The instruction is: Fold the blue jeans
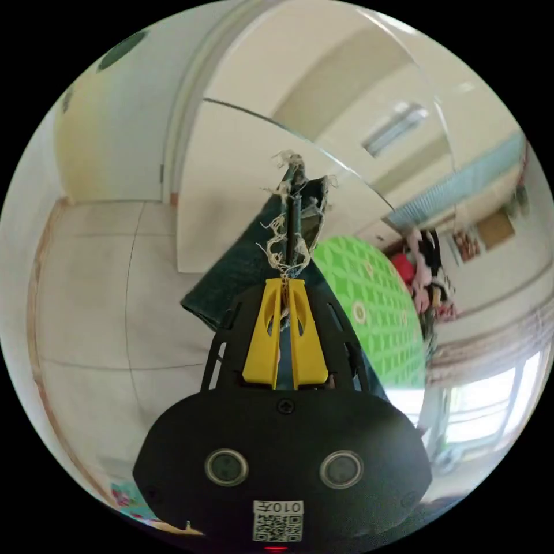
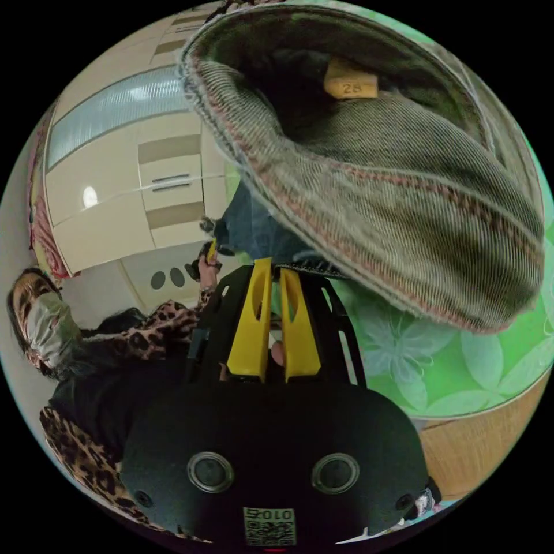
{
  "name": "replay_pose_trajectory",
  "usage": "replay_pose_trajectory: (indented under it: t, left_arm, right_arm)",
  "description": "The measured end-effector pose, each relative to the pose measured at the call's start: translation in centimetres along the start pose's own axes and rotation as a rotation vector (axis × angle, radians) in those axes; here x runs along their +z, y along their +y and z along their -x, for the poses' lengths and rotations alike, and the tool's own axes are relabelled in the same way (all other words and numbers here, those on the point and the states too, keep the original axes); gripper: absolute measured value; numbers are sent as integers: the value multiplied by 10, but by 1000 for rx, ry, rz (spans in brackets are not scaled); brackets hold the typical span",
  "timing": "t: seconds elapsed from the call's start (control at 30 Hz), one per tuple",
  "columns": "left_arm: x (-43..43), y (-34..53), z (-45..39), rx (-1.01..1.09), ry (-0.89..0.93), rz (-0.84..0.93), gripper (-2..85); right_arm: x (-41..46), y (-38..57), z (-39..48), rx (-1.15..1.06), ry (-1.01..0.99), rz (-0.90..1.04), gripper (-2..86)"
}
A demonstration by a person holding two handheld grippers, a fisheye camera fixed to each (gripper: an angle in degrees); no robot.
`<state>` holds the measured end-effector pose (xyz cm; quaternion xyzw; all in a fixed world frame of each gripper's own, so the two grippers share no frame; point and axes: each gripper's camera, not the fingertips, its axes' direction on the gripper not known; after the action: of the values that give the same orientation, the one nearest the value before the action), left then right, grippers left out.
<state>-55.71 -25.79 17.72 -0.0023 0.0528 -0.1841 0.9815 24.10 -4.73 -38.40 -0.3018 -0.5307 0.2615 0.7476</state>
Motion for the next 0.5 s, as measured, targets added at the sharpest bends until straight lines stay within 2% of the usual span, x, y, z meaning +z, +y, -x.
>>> replay_pose_trajectory:
  t: [0.1,0.13,0.2,0.27,0.33,0.43,0.5]
  left_arm:
    - [8,37,-76,203,204,60,-1]
    - [10,47,-96,242,197,49,-1]
    - [17,53,-105,222,147,28,-1]
    - [20,48,-99,173,167,29,-1]
    - [0,43,-109,213,233,-2,-1]
    - [0,62,-161,355,268,84,0]
    - [22,88,-198,453,370,211,-1]
  right_arm:
    - [-13,41,4,-103,-17,0,39]
    - [-16,48,2,-95,5,-19,36]
    - [-20,75,-1,-116,-16,-66,31]
    - [-21,97,6,-177,-64,-74,31]
    - [-27,125,16,-234,-27,-126,35]
    - [-42,164,27,-218,222,-353,56]
    - [-33,179,48,-177,523,-428,90]
